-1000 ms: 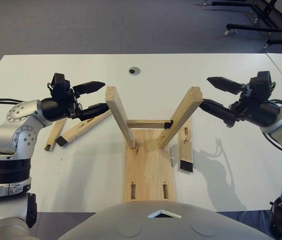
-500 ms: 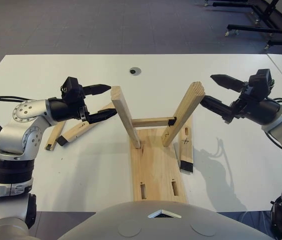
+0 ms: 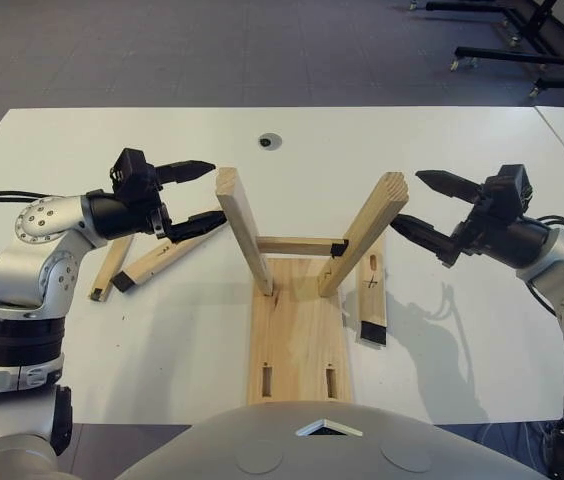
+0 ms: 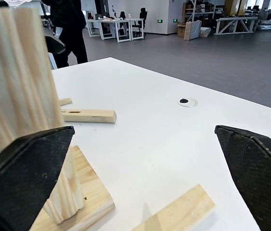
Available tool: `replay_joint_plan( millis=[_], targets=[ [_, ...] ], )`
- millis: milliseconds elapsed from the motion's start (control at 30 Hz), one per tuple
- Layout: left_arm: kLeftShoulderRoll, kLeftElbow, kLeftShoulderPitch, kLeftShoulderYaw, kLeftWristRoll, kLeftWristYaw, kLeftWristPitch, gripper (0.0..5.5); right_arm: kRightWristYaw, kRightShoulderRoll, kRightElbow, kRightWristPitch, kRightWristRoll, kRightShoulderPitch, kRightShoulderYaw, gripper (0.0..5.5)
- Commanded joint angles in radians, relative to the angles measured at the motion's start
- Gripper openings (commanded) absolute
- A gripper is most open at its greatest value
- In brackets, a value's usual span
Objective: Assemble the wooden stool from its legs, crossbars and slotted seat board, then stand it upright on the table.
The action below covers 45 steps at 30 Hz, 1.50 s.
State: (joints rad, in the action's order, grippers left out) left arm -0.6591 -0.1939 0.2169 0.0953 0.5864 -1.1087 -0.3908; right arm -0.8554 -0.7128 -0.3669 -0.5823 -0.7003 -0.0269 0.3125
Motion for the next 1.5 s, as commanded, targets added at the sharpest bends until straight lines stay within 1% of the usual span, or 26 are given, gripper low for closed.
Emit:
replay_joint_plan(
  millis=[33, 100, 167, 233, 300, 367, 433, 500, 567, 633, 733, 767, 833, 900, 967, 1000, 1067, 1200, 1300, 1367, 1433, 1500],
  targets=[
    [-0.028, 0.033, 0.008, 0.037, -0.036, 0.007, 0.058, 4.39, -0.010, -0.034, 0.004, 0.023, 0.027, -0.020, 0.032, 5.40],
    [-0.047, 0.060, 0.004, 0.058, -0.050, 0.012, 0.072, 4.39, -0.005, -0.038, -0.001, 0.029, 0.024, -0.021, 0.053, 5.40],
    [-0.052, 0.117, 0.021, 0.080, -0.089, 0.057, 0.100, 4.39, 0.027, -0.024, 0.007, 0.045, 0.027, 0.008, 0.073, 5.40],
    [-0.008, 0.171, 0.082, 0.106, -0.119, 0.154, 0.139, 4.39, 0.086, -0.002, 0.006, 0.060, 0.032, 0.064, 0.086, 5.40],
    [0.062, 0.183, 0.161, 0.142, -0.105, 0.267, 0.165, 4.39, 0.163, 0.027, -0.002, 0.097, 0.036, 0.144, 0.104, 5.40],
    [0.119, 0.167, 0.245, 0.164, -0.079, 0.384, 0.135, 4.39, 0.283, 0.058, -0.003, 0.086, -0.029, 0.289, 0.151, 5.40],
    [0.179, 0.068, 0.310, 0.171, 0.035, 0.469, 0.040, 4.39, 0.397, 0.076, -0.057, 0.038, -0.119, 0.435, 0.152, 5.40],
    [0.222, -0.069, 0.340, 0.158, 0.190, 0.526, -0.067, 4.39, 0.506, 0.118, -0.134, -0.006, -0.196, 0.550, 0.095, 5.40],
    [0.239, -0.176, 0.344, 0.147, 0.326, 0.569, -0.158, 4.39, 0.585, 0.165, -0.196, -0.036, -0.250, 0.616, 0.029, 5.40],
    [0.231, -0.239, 0.335, 0.145, 0.433, 0.599, -0.231, 4.39, 0.621, 0.196, -0.233, -0.054, -0.275, 0.647, -0.032, 5.40],
    [0.206, -0.279, 0.336, 0.159, 0.580, 0.657, -0.322, 4.39, 0.642, 0.218, -0.245, -0.069, -0.311, 0.657, -0.071, 5.40],
    [0.200, -0.290, 0.326, 0.153, 0.610, 0.668, -0.346, 4.39, 0.642, 0.223, -0.251, -0.075, -0.329, 0.643, -0.080, 5.40],
    [0.207, -0.310, 0.237, 0.080, 0.619, 0.677, -0.401, 4.39, 0.566, 0.203, -0.275, -0.109, -0.329, 0.513, -0.153, 5.40],
    [0.208, -0.320, 0.113, -0.016, 0.582, 0.651, -0.434, 4.39, 0.467, 0.152, -0.258, -0.117, -0.229, 0.355, -0.285, 5.40],
    [0.203, -0.283, 0.037, -0.115, 0.501, 0.626, -0.444, 4.39, 0.388, 0.094, -0.209, -0.091, -0.092, 0.253, -0.416, 5.40],
    [0.199, -0.251, 0.019, -0.164, 0.453, 0.613, -0.439, 4.39, 0.364, 0.078, -0.185, -0.067, -0.033, 0.215, -0.456, 5.40],
    [0.202, -0.204, -0.003, -0.217, 0.379, 0.592, -0.406, 4.39, 0.342, 0.094, -0.153, -0.024, -0.010, 0.185, -0.450, 5.40],
    [0.206, -0.207, 0.014, -0.215, 0.374, 0.565, -0.367, 4.39, 0.363, 0.145, -0.150, 0.013, -0.036, 0.226, -0.399, 5.40],
    [0.217, -0.213, 0.055, -0.192, 0.390, 0.561, -0.350, 4.39, 0.403, 0.192, -0.179, 0.011, -0.076, 0.271, -0.369, 5.40],
    [0.233, -0.219, 0.079, -0.147, 0.446, 0.550, -0.335, 4.39, 0.425, 0.209, -0.212, 0.005, -0.145, 0.300, -0.321, 5.40],
    [0.252, -0.215, 0.097, -0.053, 0.602, 0.524, -0.326, 4.39, 0.450, 0.214, -0.241, 0.004, -0.207, 0.336, -0.264, 5.40],
    [0.247, -0.197, 0.119, 0.023, 0.694, 0.514, -0.318, 4.39, 0.472, 0.212, -0.259, 0.002, -0.284, 0.369, -0.194, 5.40]
  ],
)
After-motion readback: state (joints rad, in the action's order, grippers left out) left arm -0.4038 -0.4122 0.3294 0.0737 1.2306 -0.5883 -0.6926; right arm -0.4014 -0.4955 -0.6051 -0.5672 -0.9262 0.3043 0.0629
